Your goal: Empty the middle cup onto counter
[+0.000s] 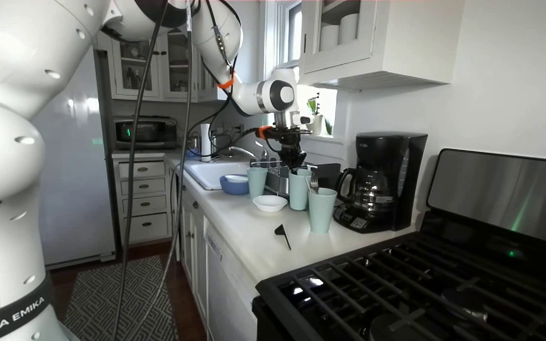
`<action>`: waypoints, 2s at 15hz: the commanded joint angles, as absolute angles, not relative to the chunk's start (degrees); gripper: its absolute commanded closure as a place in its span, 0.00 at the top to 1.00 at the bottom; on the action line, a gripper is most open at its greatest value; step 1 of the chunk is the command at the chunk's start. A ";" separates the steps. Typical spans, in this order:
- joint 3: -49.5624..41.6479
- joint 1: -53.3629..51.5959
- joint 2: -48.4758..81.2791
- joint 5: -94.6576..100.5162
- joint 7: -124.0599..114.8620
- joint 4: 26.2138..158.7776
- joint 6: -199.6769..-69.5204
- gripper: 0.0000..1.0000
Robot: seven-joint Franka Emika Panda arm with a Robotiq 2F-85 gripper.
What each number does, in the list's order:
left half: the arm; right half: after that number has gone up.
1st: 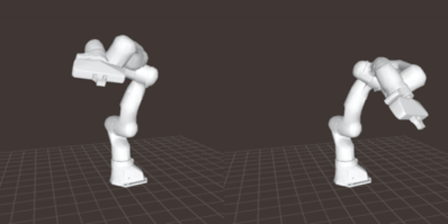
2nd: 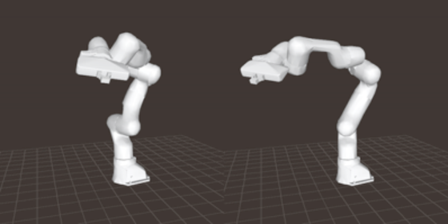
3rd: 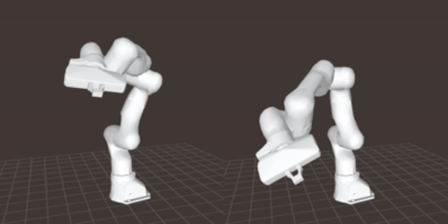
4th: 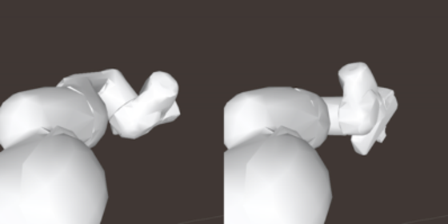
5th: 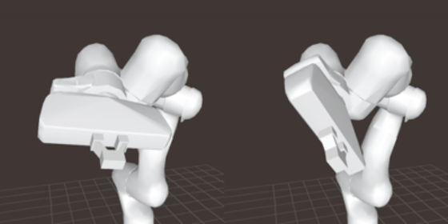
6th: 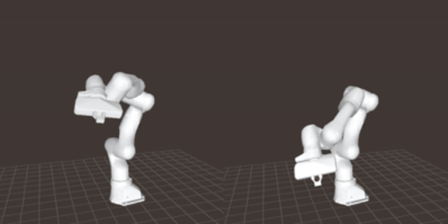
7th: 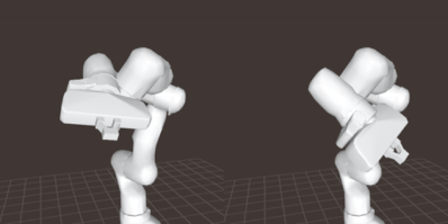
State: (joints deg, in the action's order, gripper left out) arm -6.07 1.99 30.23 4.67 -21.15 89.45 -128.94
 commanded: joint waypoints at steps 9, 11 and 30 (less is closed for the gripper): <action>-6.86 1.57 35.57 3.08 -22.29 83.42 -125.94 0.31; -6.69 1.58 34.69 2.83 -22.09 84.26 -126.14 0.43; -2.00 4.95 -2.05 -9.47 0.25 129.05 -145.95 1.00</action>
State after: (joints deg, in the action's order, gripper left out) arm -3.48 3.78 9.20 -4.14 -5.77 120.13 -150.87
